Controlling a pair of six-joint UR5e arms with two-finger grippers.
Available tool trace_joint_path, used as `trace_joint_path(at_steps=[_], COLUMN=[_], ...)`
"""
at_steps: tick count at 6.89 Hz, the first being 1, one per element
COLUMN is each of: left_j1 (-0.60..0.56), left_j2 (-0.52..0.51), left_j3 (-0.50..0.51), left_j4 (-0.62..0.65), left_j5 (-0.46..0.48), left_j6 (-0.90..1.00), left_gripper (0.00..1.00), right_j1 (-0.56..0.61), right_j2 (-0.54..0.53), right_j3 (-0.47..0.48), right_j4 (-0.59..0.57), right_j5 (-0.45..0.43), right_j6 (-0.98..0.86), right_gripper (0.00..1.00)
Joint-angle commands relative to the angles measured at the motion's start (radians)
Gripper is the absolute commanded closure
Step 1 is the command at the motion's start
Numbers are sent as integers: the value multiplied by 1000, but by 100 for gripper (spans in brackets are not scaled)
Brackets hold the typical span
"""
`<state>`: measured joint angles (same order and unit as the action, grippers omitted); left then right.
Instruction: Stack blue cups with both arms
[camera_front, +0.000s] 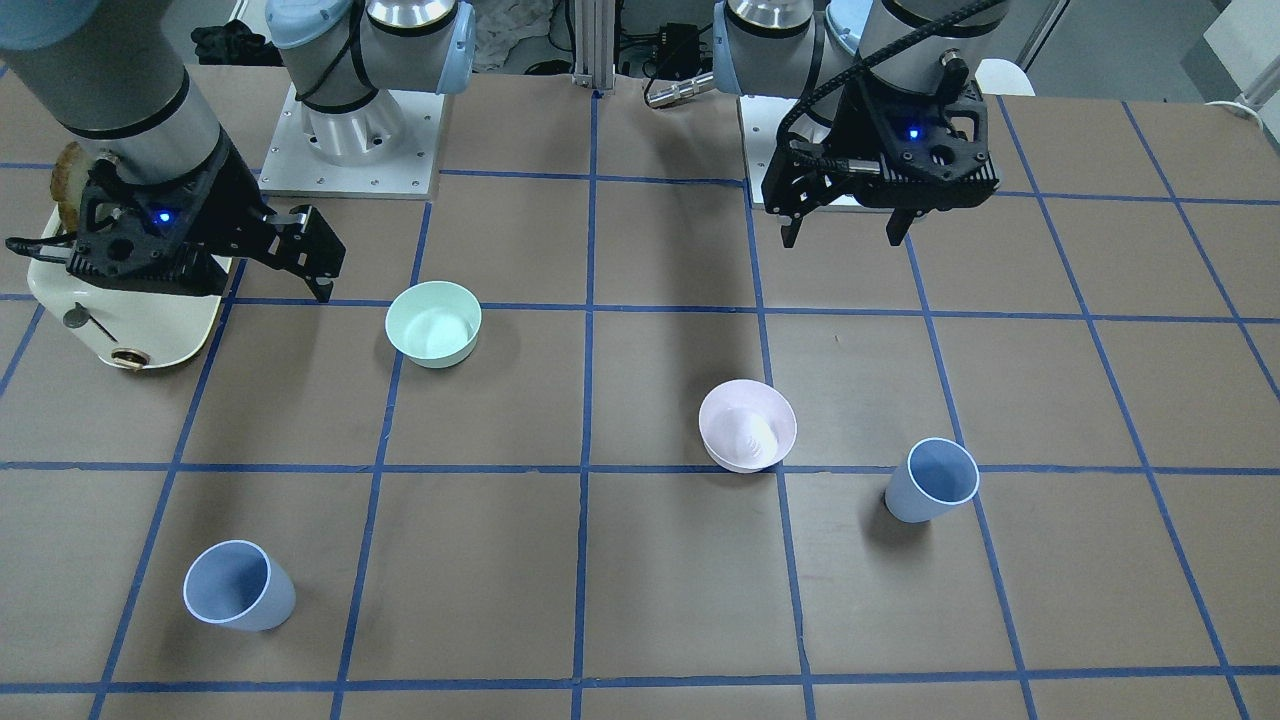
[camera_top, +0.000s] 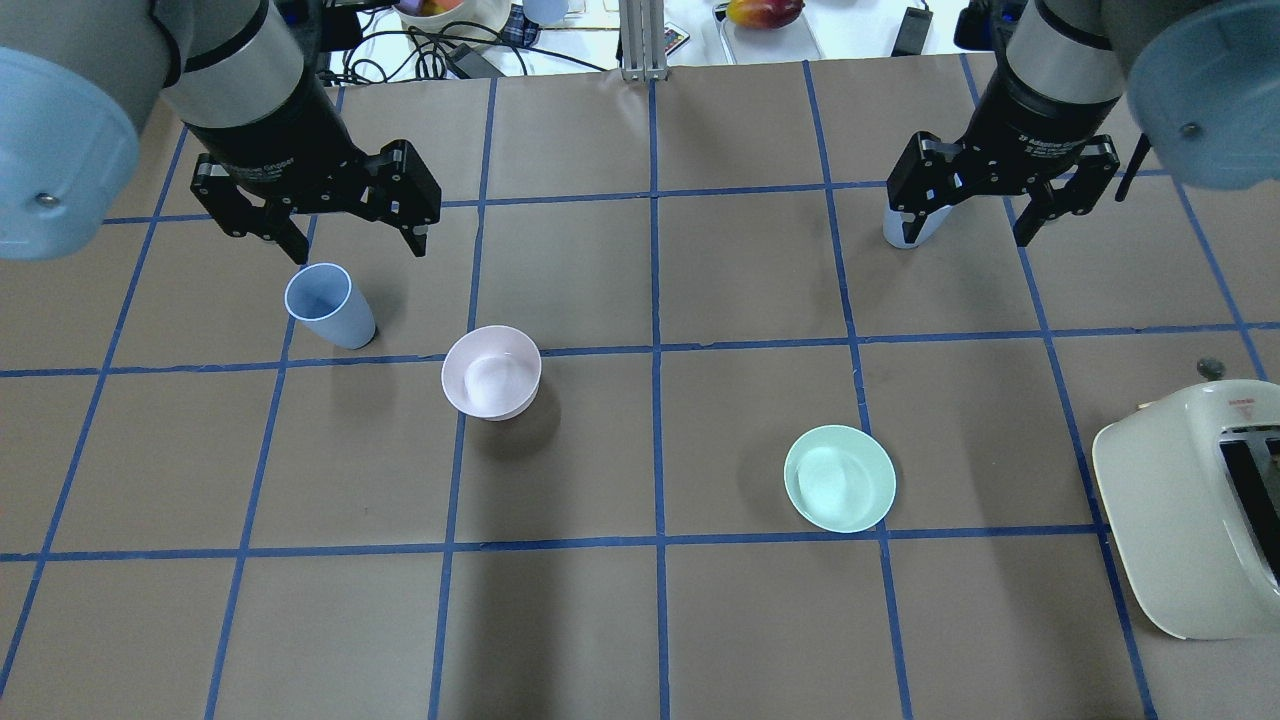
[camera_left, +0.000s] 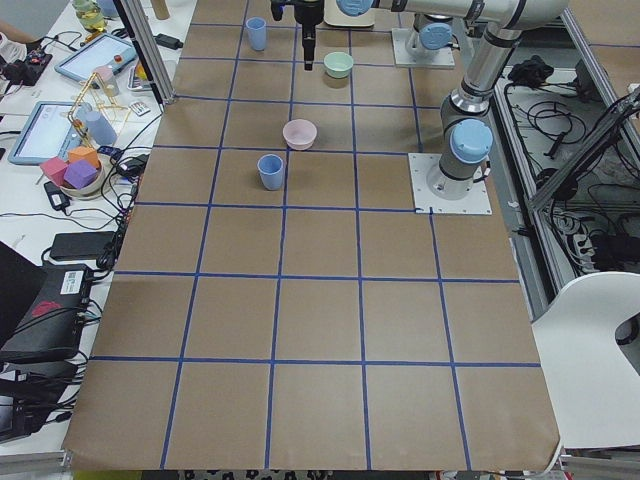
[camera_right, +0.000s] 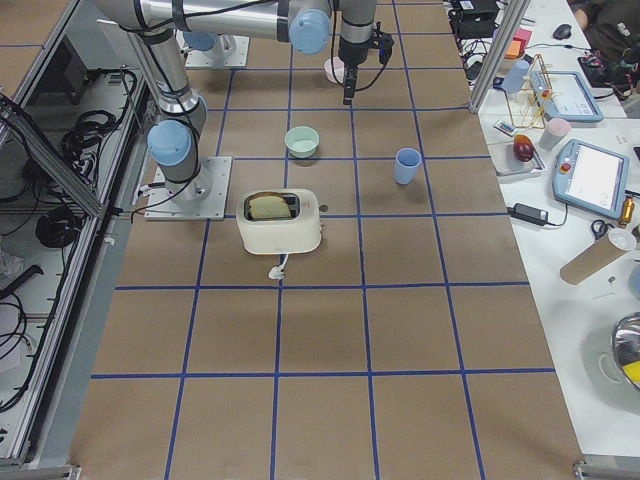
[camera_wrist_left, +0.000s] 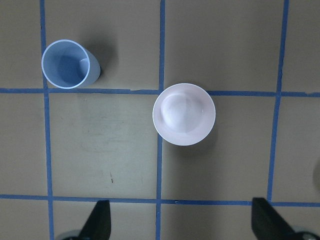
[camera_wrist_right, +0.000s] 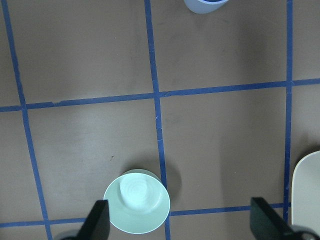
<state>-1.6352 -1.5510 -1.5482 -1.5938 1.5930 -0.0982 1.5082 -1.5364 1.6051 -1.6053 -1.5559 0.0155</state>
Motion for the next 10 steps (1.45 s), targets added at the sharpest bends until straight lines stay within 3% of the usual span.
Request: trace_joint_path(at_steps=[1,3,5,7,8,9,10], left_j1=[0,9,79,213,216,219,218], left_j2=[0,22,-70,-226,-285,-335,-359], left_j3=[0,-10,-38,-122,-165,-179,-174], left_j4=[0,0,17,240,399,438,443], left_j5=[-2,-1,5,8,12,54,70], left_j6=[0,17,172,276,285,278,262], left_gripper=[0,0,0,0,0,0,14], right_j1=[0,0,0,0,-12,-35,-78], right_j2=[1,2,4,22,47,68,100], right_j3=[1,1,2,4,-7,-10,-13], right_j4=[1,1,1,-19,-45,-83,-100], right_j5=[7,8,8,10,8,7,13], right_j6=[0,0,0,-3,-11,-20,-20], right_gripper=[0,0,0,0,0,0,0])
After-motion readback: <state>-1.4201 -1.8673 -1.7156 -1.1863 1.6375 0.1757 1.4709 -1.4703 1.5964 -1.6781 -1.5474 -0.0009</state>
